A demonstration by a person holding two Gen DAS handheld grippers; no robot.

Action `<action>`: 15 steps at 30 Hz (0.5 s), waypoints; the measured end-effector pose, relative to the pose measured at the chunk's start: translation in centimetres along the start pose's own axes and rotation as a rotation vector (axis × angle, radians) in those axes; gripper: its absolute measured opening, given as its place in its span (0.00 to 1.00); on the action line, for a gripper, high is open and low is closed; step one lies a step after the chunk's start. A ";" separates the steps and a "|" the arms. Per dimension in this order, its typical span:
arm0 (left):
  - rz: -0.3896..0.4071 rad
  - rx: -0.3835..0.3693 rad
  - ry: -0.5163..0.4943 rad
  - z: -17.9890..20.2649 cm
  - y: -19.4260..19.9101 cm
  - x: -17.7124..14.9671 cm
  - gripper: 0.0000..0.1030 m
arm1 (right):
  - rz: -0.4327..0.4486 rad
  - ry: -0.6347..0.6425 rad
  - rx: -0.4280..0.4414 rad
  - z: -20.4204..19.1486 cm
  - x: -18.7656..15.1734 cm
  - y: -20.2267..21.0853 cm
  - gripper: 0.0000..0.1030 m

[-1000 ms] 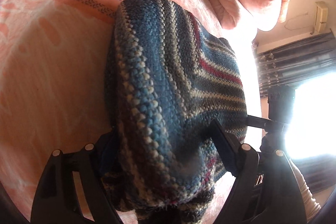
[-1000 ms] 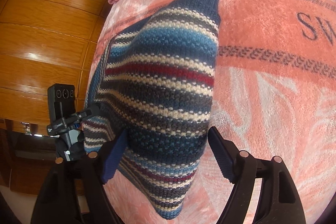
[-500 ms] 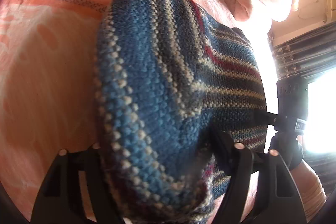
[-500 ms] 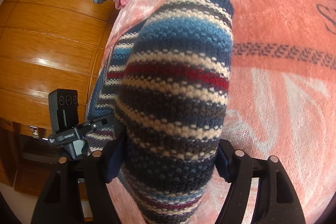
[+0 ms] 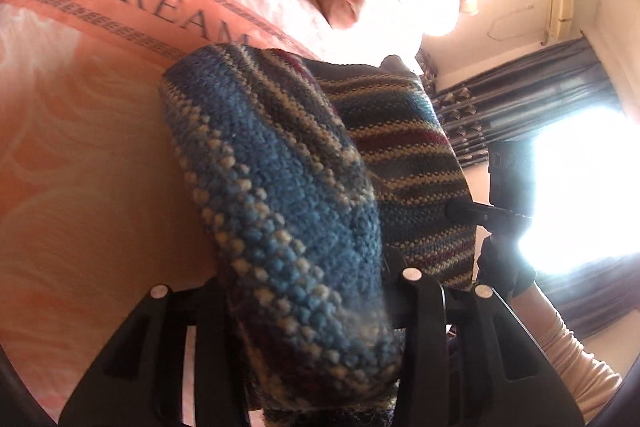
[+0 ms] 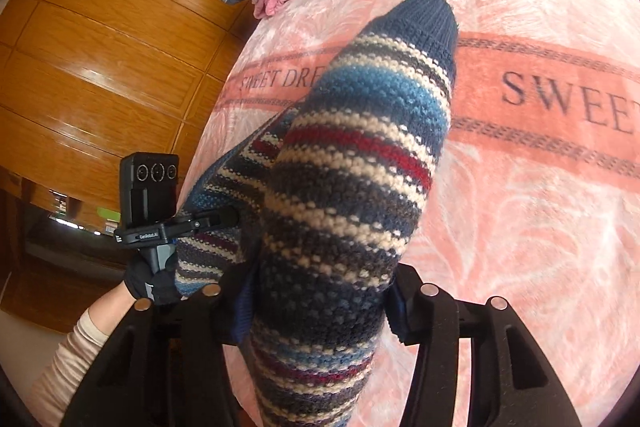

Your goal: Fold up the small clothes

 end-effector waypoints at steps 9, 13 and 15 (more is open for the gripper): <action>-0.093 0.039 -0.137 7.2 -7.5 -5.7 0.36 | 0.009 -0.101 -0.068 7.1 -7.1 7.9 0.51; -0.109 0.105 -0.130 6.3 -9.3 -7.3 0.38 | -0.030 -0.128 -0.099 9.3 -9.1 7.2 0.51; -0.109 0.133 -0.113 5.2 -9.4 -8.0 0.43 | -0.042 -0.142 -0.110 10.3 -9.7 6.8 0.51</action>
Point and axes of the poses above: each gripper's, at about its wrist camera, not at the fingertips, and y roughly against the way its jaws point, z to its right, x to its top, the point moved 2 cm from there along -y, roughly the way its jaws point, and after that the axes turned 9 degrees about z, right-handed, at the moved point
